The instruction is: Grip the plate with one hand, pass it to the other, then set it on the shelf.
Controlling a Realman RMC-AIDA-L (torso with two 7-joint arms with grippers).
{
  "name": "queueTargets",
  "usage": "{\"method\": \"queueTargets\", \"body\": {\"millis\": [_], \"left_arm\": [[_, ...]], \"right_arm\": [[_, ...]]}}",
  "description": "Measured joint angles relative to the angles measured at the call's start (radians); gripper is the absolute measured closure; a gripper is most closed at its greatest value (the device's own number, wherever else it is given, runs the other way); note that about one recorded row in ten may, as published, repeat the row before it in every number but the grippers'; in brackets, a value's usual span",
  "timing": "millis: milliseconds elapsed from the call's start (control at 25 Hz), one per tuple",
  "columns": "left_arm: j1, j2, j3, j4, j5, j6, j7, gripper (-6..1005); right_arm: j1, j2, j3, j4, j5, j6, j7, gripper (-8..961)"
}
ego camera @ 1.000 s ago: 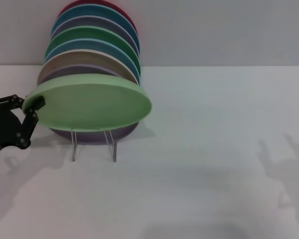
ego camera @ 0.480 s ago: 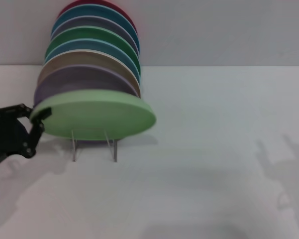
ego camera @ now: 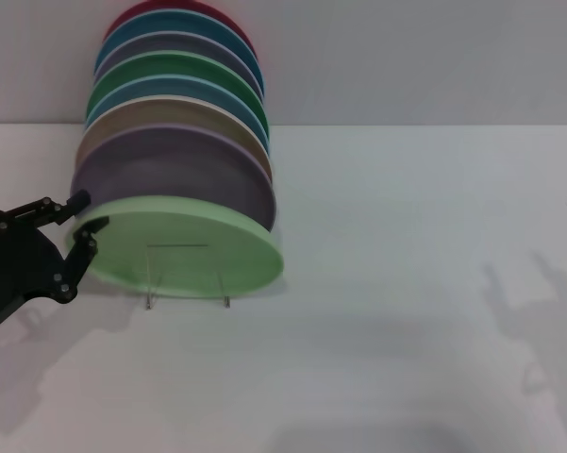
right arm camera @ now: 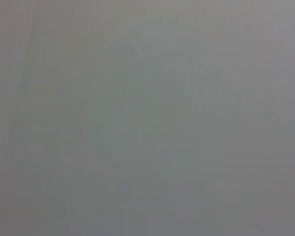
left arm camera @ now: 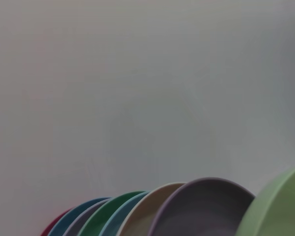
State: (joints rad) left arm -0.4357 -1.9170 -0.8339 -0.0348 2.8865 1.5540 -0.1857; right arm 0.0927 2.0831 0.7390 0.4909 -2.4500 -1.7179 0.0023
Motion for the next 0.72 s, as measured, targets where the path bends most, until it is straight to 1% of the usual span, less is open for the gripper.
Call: {"method": "queueTargets", "body": {"millis": [80, 320, 520, 640, 720], "left_arm": [[-0.002, 0.001, 0.002, 0.0, 0.001, 0.0, -0.005, 853], [-0.009, 0.006, 0.003, -0.002, 0.002, -0.003, -0.026, 666], [-0.006, 0.008, -0.007, -0.013, -0.001, 0.003, -0.016, 397], [-0.005, 0.009, -0.022, -0.014, -0.002, 0.015, -0.012, 336], [0.011, 0.01, -0.059, -0.017, -0.002, 0.063, 0.005, 295]], "right_arm": [[0.0, 0.0, 0.0, 0.0, 0.0, 0.001, 0.001, 276], [0.001, 0.0, -0.002, -0.001, -0.002, 0.002, 0.006, 276], [-0.001, 0.0, -0.004, -0.001, -0.002, 0.003, 0.007, 277], [0.0, 0.0, -0.013, -0.001, 0.001, 0.003, 0.007, 277], [0.0, 0.0, -0.016, -0.002, 0.002, 0.003, 0.006, 276]]}}
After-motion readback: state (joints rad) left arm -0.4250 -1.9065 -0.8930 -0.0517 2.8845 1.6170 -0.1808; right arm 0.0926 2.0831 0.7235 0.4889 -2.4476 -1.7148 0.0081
